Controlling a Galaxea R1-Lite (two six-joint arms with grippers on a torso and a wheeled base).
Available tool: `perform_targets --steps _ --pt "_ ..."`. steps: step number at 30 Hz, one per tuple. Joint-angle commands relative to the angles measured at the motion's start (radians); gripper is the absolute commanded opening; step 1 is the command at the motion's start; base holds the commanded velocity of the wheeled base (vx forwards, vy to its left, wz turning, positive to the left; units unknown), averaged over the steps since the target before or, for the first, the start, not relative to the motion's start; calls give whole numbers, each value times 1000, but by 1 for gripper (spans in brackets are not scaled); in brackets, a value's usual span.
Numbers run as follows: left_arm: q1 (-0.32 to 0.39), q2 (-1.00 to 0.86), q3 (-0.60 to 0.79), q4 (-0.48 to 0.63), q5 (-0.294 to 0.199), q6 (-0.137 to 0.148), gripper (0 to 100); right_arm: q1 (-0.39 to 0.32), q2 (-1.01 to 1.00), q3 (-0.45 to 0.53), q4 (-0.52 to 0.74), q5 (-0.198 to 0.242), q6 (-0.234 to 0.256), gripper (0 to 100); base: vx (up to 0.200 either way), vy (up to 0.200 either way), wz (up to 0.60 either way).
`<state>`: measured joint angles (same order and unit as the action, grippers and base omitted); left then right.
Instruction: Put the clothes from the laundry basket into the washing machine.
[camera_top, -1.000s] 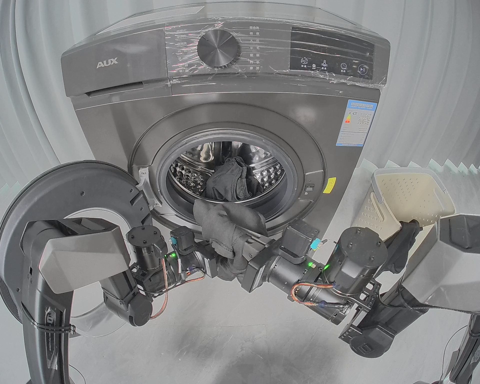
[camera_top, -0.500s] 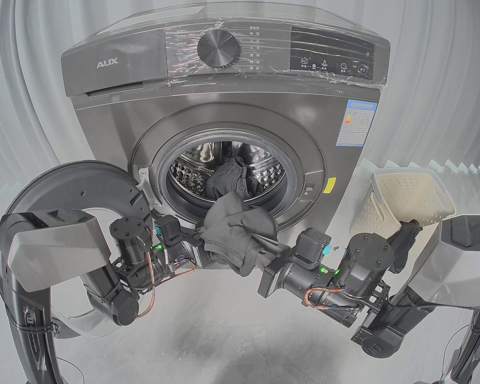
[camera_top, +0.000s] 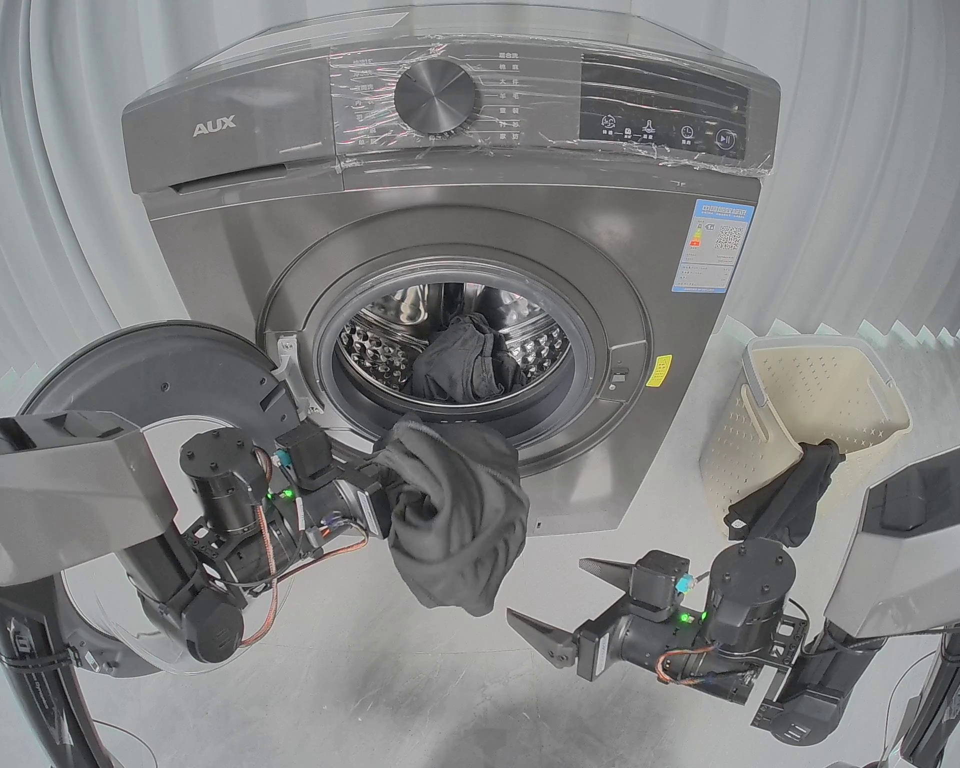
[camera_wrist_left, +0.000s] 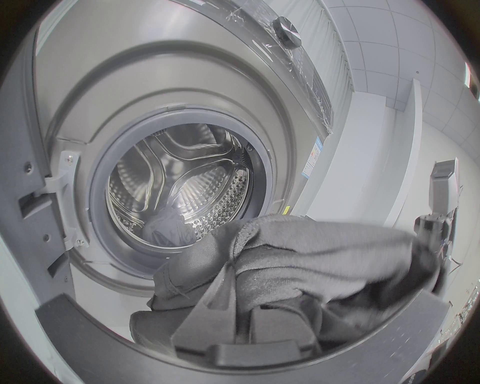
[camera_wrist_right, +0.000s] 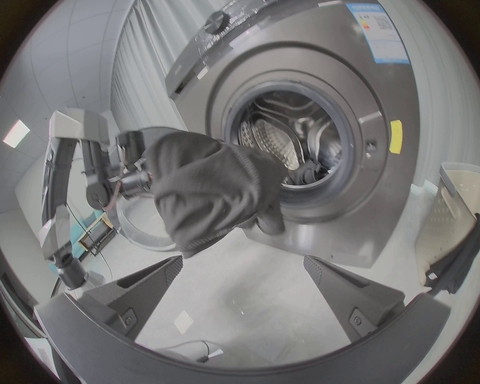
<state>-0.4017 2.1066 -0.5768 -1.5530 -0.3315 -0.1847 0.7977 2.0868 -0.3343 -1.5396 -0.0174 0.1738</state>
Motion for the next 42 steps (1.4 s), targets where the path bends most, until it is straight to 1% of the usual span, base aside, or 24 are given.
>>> perform_targets --steps 1,2,4,6,7,8,10,11,12,14,16,17,18,21,24,26,28,29,30,31,34,35,37,42 --pt "6 -112 117 -1 -3 -2 0 -32 42 100 -1 -22 1 100 0 0 0" --pt "6 -114 120 -1 -3 -4 0 -32 44 100 -1 -24 1 100 0 0 0" --pt "6 -140 161 1 -8 -4 0 -55 55 87 -2 -30 1 100 0 0 0" --pt "9 -131 160 -1 12 8 0 -69 55 64 -4 -38 6 100 0 0 0" --pt "9 -131 164 -1 20 8 0 -71 55 58 -4 -45 6 100 0 0 0" --pt "9 -138 170 -1 49 5 0 -77 50 38 -4 -79 9 100 0 0 0" --pt "9 -138 170 -1 49 5 0 -77 50 38 -4 -79 9 100 0 0 0" --pt "9 -146 175 -1 63 5 0 -103 44 4 -5 -105 21 100 0 0 0" --pt "9 -155 192 -1 63 10 0 -118 41 -2 -5 -105 41 100 0 0 0" --pt "7 -169 213 -1 68 17 0 -124 22 -5 -5 -105 69 100 0 0 0" --pt "7 -174 226 -1 68 25 0 -124 12 -3 -4 -101 81 100 0 0 0" --pt "6 -175 239 -1 69 45 0 -120 9 -5 -4 -102 98 100 0 0 0" --pt "9 -175 247 -1 71 57 0 -118 10 -6 -5 -102 101 100 0 0 0" --pt "14 -171 262 -1 74 76 0 -120 13 -5 -4 -102 104 100 0 0 0" --pt "24 -171 264 1 72 76 0 -121 15 -2 -5 -101 105 100 133 0 0" --pt "24 -165 261 -1 74 82 0 -117 16 4 -5 -101 107 100 200 0 0" --pt "21 -162 265 1 74 102 0 -115 16 6 -5 -101 107 100 200 0 0" --pt "21 -162 265 1 74 106 0 -115 16 6 -5 -101 107 100 0 0 0" --pt "18 -158 268 -1 75 123 0 -114 16 6 -5 -101 107 100 0 0 0" --pt "15 -157 270 -1 75 128 0 -112 15 6 -5 -101 107 100 0 0 0" --pt "6 -158 276 -1 75 131 0 -112 15 6 -5 -102 107 100 0 0 0" --pt "-14 -158 281 -1 75 131 0 -112 15 6 -7 -102 107 100 0 0 0" --pt "-23 -155 282 -1 75 133 0 -112 15 6 -7 -102 107 100 0 0 0" --pt "-39 -134 278 -1 85 133 0 -109 16 6 -7 -102 108 100 200 0 0"
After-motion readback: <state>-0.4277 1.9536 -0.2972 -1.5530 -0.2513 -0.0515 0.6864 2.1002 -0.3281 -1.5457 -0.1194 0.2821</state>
